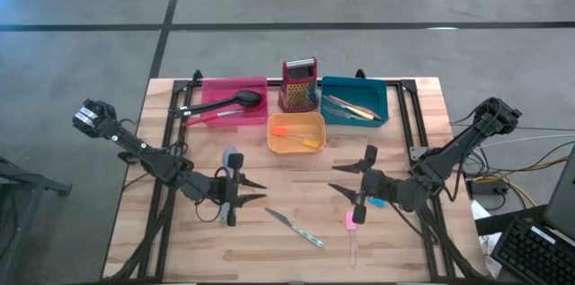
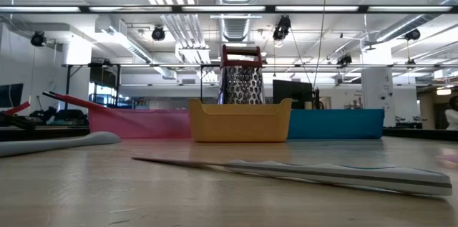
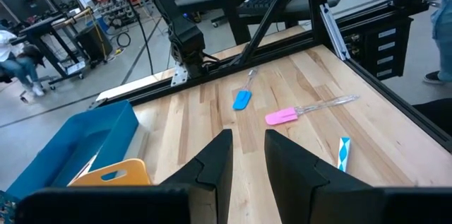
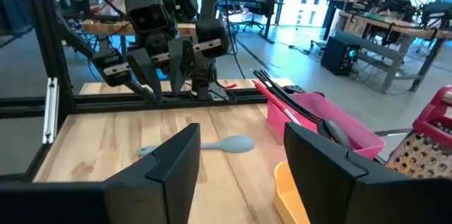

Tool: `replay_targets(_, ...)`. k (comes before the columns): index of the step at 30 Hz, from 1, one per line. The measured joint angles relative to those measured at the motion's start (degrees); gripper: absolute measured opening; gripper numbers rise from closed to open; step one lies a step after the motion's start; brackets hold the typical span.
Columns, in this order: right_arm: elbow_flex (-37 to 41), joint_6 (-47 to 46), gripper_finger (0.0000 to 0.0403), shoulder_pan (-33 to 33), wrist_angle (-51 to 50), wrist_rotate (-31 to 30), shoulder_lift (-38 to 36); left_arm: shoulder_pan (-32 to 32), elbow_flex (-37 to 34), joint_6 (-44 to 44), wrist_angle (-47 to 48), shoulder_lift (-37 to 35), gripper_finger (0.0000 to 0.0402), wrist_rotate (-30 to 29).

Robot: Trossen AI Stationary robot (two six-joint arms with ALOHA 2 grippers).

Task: Pick & Place Kitchen Items
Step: Put the light blue serving spoon into the red bin

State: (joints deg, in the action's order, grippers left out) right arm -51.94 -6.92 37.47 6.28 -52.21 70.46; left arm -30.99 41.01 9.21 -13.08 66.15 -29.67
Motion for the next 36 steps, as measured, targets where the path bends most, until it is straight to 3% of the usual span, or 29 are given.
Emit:
replay_targets(8,0.0,1.1,0.0212,0.0,-0.1,0.1,0.1,1.3,0.5,1.0,-7.6,2.2,0.0087,-0.1)
replay_targets(11,0.0,1.4,0.0215,0.0,0.0,0.1,0.1,1.4,2.5,4.5,-2.6,3.3,0.0087,-1.2)
replay_targets(16,0.0,0.9,0.0216,0.0,0.0,0.2,0.1,-1.1,2.9,2.4,3.9,-2.1,0.0087,-8.0)
replay_targets(20,0.0,1.3,0.0208,0.0,-0.1,0.2,0.1,-0.3,-1.3,0.6,-8.1,-1.1,0.0087,-3.4)
replay_targets(23,0.0,1.2,0.0200,0.0,0.0,0.2,0.1,-0.2,-0.8,6.2,-6.9,0.9,0.0087,-2.7)
replay_targets(28,0.0,1.2,0.0186,0.0,0.0,0.2,0.1,-3.9,0.8,7.1,-1.6,-5.0,0.0087,-11.1)
replay_targets(36,0.0,1.2,0.0162,0.0,0.0,0.1,0.1,-5.0,-5.5,1.3,-3.8,-9.9,0.0087,-11.6)
